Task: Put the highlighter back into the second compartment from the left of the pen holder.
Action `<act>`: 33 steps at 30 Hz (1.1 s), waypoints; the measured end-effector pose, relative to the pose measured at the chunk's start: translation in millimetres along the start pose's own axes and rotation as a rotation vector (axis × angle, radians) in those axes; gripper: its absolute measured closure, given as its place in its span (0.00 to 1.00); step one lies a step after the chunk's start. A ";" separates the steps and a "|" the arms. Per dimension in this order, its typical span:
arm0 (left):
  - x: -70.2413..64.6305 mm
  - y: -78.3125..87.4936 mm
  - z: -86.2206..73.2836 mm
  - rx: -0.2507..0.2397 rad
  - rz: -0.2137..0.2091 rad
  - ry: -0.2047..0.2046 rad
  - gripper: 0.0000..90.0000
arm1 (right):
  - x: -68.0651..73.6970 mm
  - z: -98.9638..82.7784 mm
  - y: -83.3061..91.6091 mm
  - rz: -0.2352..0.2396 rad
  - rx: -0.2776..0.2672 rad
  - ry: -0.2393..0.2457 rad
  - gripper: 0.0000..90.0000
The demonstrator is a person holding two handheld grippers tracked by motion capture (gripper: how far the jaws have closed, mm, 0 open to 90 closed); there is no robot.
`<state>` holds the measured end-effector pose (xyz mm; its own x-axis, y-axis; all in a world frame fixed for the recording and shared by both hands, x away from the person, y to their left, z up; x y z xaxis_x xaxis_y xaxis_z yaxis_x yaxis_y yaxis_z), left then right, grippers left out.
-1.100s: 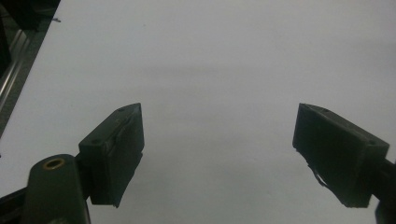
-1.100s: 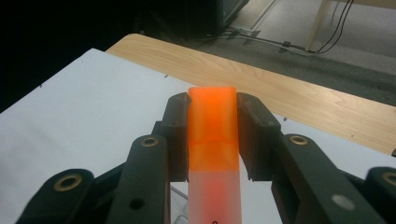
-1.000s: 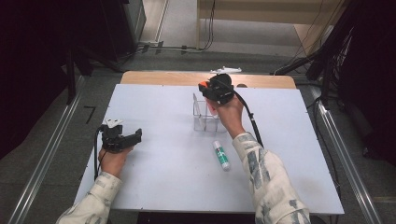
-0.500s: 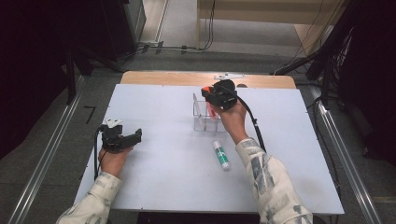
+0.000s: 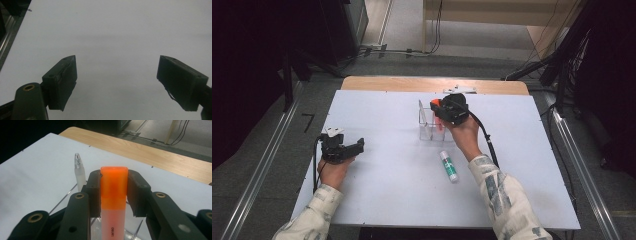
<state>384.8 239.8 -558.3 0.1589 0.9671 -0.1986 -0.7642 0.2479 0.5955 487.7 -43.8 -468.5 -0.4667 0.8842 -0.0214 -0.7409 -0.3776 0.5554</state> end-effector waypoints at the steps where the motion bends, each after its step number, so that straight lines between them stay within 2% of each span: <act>1: 0.0 0.0 0.0 0.000 0.000 0.000 0.19 | 0.0 -1.4 0.5 0.000 0.004 -0.001 0.71; 14: -0.4 -1.0 -0.3 -0.001 0.003 0.002 0.19 | -1.6 -16.0 1.9 -0.006 0.028 0.026 0.68; 22: -0.1 -0.6 -0.3 -0.001 0.004 0.000 0.19 | -3.5 -20.3 4.1 0.006 0.036 0.017 0.60; 33: -0.7 -1.0 -0.7 0.002 0.005 -0.002 0.19 | -11.8 -25.1 24.2 0.010 0.000 0.001 0.50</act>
<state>385.1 238.9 -559.3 0.1562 0.9685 -0.1938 -0.7635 0.2429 0.5984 463.2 -70.3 -475.7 -0.4750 0.8798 -0.0165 -0.7360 -0.3869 0.5555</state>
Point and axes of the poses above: each handheld gripper's, and its own axes: y roughly backward along the jaws, z roughly out of its top, x roughly to its left, the point moved 10 cm from there along -y, roughly forward along the jaws, and after that the axes turned 10 degrees about -z, right-handed, at the moved point
